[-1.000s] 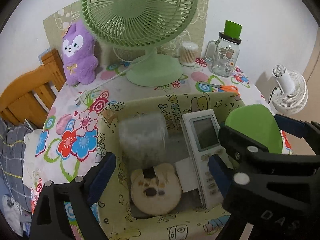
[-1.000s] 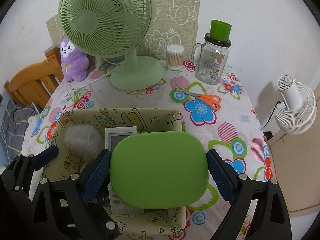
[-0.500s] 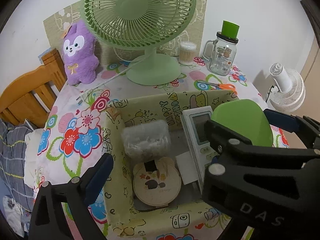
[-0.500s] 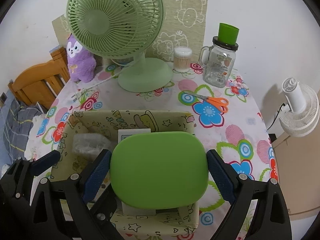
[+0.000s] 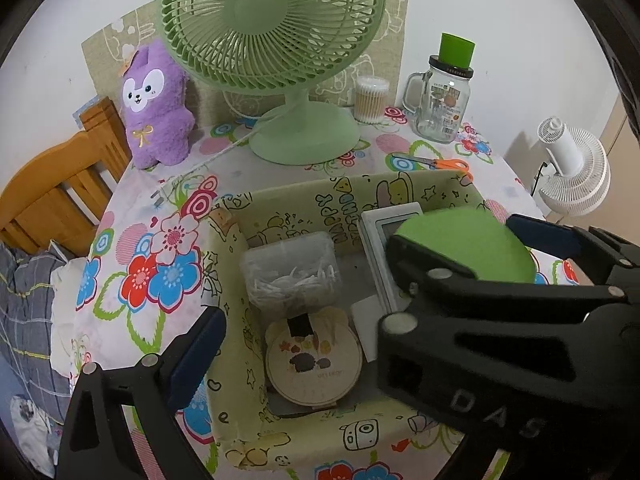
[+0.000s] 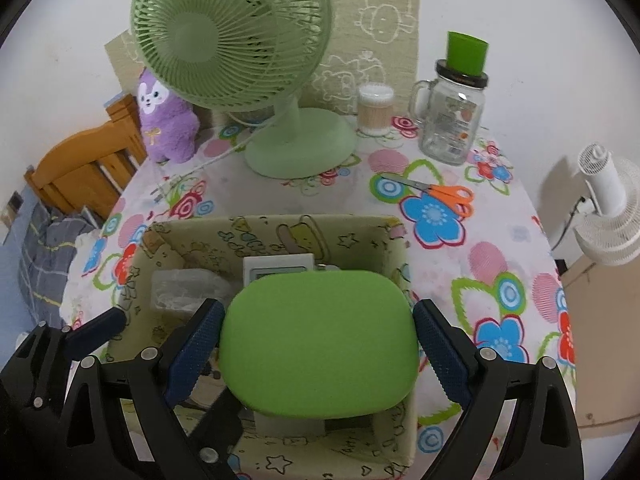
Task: Organize rigid objects
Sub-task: 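Lower the round container into the box with the left tool while the right sets the dish inside, then open both tools and pull them back away from the fabric box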
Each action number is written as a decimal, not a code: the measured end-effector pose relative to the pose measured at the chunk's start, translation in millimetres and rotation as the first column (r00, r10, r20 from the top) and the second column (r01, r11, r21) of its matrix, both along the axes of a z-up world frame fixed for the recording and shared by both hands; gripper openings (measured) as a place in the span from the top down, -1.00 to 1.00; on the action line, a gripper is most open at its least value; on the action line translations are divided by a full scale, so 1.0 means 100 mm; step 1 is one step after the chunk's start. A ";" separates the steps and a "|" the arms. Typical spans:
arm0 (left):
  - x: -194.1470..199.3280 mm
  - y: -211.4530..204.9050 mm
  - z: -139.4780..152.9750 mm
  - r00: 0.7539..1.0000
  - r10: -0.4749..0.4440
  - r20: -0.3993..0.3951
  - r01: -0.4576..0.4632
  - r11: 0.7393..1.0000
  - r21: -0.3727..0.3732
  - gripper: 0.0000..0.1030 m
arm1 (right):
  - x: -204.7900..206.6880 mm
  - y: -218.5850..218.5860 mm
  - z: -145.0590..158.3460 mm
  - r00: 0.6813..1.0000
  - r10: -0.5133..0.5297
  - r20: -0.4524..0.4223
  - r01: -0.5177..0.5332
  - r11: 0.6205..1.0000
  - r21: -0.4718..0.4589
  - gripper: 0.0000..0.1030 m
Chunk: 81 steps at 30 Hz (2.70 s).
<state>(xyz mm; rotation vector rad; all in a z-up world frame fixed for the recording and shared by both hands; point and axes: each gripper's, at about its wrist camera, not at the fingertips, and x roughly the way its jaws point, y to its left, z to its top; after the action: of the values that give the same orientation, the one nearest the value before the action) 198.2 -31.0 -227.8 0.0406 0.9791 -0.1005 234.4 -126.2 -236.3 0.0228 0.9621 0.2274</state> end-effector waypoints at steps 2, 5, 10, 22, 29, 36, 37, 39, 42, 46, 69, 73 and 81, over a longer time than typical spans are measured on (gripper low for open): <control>0.00 -0.01 0.00 1.000 -0.001 -0.006 0.001 1.000 -0.002 -0.99 | 0.01 0.02 -0.01 1.000 0.008 -0.003 -0.008 1.000 -0.006 -0.95; 0.01 -0.01 0.01 1.000 0.003 -0.008 -0.003 1.000 -0.009 -1.00 | 0.00 0.01 -0.02 1.000 0.004 -0.011 -0.004 1.000 -0.008 -0.98; 0.02 -0.02 0.01 1.000 0.012 -0.014 -0.012 1.000 -0.017 -1.00 | -0.01 -0.08 -0.06 0.999 -0.023 -0.042 0.023 1.000 0.001 -0.98; -0.05 -0.09 0.10 1.000 -0.009 0.005 0.010 1.000 -0.017 -1.00 | -0.15 -0.24 -0.01 0.997 -0.063 -0.039 0.063 0.998 -0.009 -0.98; -0.14 -0.12 0.18 1.000 -0.016 0.023 0.016 1.000 -0.019 -1.00 | -0.25 -0.27 0.08 0.997 -0.072 -0.021 0.072 0.997 -0.014 -0.98; -0.24 -0.11 0.27 0.999 -0.010 0.041 0.011 1.000 -0.024 -1.00 | -0.38 -0.28 0.20 0.997 -0.081 0.001 0.081 0.997 -0.012 -0.98; -0.25 -0.10 0.28 0.999 -0.009 0.044 0.010 1.000 -0.025 -1.00 | -0.40 -0.28 0.21 0.997 -0.081 0.004 0.081 0.997 -0.012 -0.98; -0.28 -0.09 0.31 0.999 -0.007 0.047 0.008 1.000 -0.030 -1.00 | -0.43 -0.28 0.24 0.997 -0.082 0.011 0.082 0.997 -0.014 -0.98; -0.34 -0.07 0.34 0.999 -0.003 0.054 0.005 0.999 -0.034 -1.00 | -0.50 -0.27 0.29 0.996 -0.082 0.021 0.082 0.997 -0.014 -0.98; -0.42 -0.04 0.40 0.998 -0.002 0.068 0.004 1.000 -0.031 -1.00 | -0.59 -0.26 0.37 0.996 -0.085 0.040 0.086 0.996 -0.014 -0.98; -0.95 0.43 0.75 0.991 0.033 0.130 -0.027 0.999 -0.045 -1.00 | -1.25 -0.24 0.82 0.976 -0.181 0.125 0.183 0.983 -0.004 -0.98; -1.04 0.51 0.86 0.989 0.035 0.145 -0.028 0.998 -0.047 -1.00 | -1.38 -0.27 0.92 0.967 -0.206 0.152 0.210 0.978 -0.008 -0.98; -1.18 0.58 1.04 0.987 0.053 0.155 -0.046 0.998 -0.049 -1.00 | -1.61 -0.33 1.09 0.954 -0.240 0.179 0.239 0.971 0.024 -0.98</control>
<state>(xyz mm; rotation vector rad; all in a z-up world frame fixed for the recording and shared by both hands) 79.9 27.0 -123.5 -0.0175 0.8205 -0.0732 73.8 -159.6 -127.8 0.1187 0.7691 0.0056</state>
